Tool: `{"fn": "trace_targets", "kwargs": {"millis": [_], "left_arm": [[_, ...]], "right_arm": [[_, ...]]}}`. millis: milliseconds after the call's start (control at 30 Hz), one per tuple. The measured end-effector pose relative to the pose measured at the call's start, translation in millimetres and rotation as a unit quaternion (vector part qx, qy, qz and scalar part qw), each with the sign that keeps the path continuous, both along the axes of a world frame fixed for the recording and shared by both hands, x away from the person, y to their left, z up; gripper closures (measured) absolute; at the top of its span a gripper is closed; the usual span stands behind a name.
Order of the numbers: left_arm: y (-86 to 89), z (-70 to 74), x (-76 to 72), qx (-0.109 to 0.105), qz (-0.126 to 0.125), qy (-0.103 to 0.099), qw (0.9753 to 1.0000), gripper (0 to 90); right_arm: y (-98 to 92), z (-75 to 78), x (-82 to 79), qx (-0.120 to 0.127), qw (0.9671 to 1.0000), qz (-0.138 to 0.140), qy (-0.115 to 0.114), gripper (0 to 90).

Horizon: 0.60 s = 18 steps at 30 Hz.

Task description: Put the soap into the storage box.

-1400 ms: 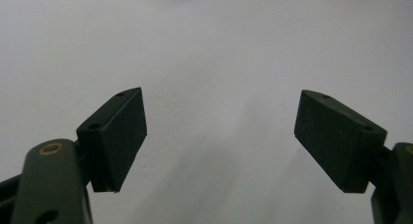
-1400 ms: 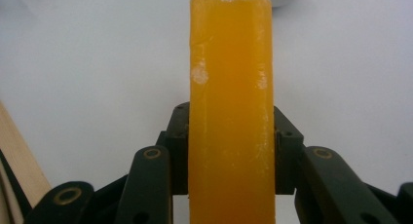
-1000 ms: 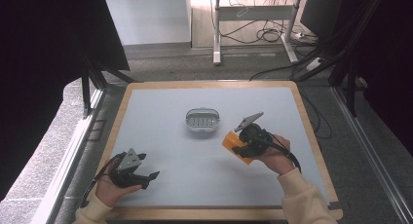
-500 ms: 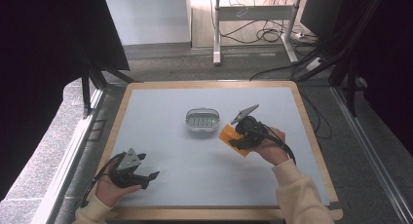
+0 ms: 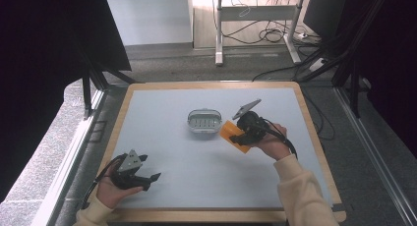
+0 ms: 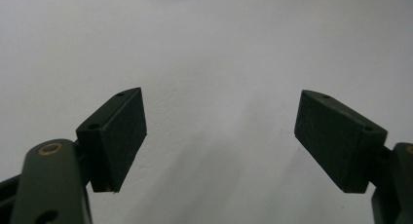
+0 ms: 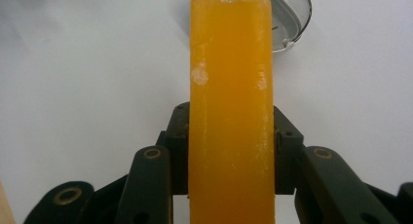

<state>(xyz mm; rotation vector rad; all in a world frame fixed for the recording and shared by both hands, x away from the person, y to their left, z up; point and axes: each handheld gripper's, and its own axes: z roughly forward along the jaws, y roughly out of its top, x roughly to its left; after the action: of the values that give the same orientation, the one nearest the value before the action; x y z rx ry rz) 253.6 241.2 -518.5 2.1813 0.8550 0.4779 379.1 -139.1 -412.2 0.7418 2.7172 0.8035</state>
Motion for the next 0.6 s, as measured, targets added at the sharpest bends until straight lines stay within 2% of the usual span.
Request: {"fn": "trace_targets", "kwargs": {"millis": [600], "left_arm": [[0.7, 0.3, -0.1, 0.000, 0.000, 0.000, 1.0000, 19.2]], "right_arm": [[7.8, 6.9, 16.9, 0.001, 0.9997, 0.026, 0.004, 61.4]]}}
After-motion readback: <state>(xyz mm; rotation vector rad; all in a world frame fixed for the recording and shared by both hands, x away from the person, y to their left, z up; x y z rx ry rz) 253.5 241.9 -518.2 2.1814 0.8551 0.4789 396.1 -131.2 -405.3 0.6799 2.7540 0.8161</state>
